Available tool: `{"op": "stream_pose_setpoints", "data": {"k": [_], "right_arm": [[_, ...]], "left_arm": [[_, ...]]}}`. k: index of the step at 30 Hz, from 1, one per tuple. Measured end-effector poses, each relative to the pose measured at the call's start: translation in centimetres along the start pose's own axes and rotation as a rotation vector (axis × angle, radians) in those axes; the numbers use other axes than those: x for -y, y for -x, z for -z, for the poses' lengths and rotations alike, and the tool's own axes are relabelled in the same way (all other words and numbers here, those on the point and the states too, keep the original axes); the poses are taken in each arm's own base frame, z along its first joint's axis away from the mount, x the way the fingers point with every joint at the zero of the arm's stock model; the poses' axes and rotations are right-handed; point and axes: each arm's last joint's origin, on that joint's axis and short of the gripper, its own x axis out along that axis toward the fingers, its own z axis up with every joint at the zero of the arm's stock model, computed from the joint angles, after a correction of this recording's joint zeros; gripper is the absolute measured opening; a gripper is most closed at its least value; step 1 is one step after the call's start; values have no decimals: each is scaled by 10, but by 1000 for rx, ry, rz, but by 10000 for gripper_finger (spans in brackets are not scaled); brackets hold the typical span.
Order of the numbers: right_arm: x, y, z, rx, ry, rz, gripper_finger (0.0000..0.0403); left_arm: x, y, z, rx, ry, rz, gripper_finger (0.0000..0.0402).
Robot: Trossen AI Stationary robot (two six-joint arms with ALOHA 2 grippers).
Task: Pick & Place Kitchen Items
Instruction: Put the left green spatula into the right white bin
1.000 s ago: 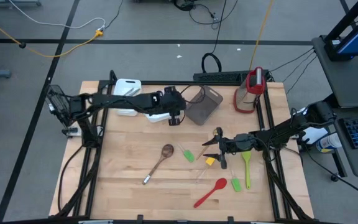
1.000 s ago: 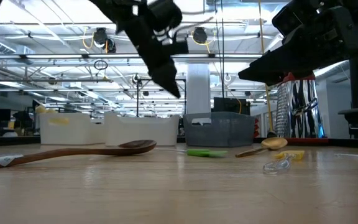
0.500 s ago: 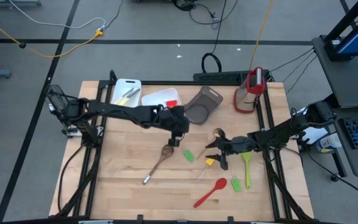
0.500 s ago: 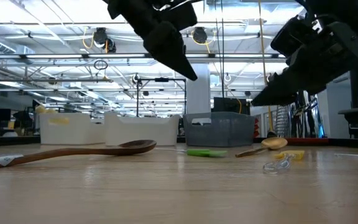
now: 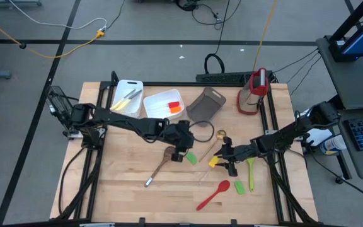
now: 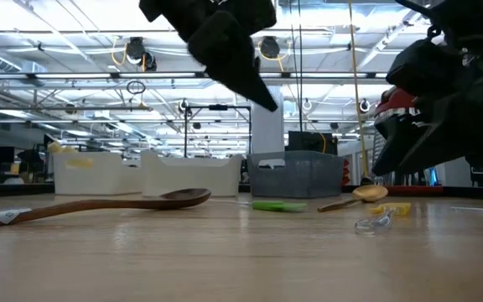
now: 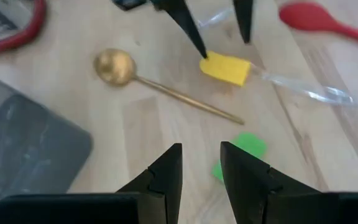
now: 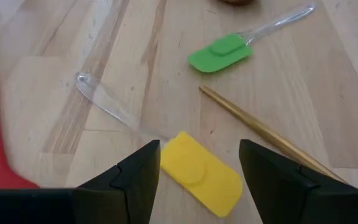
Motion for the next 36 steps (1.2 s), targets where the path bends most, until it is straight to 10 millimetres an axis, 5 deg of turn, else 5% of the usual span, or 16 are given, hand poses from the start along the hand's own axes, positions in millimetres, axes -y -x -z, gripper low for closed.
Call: {"op": "stream_pose_setpoints", "data": {"k": [10, 24, 36], "right_arm": [[0, 0, -1, 21, -3, -1, 212], [4, 5, 13, 114, -47, -23, 212], [7, 8, 22, 149, -54, -30, 212]], "left_arm": [[9, -27, 8, -26, -40, 42, 124], [27, -67, 22, -23, -137, 176, 252], [30, -97, 43, -97, -161, 157, 260]]}}
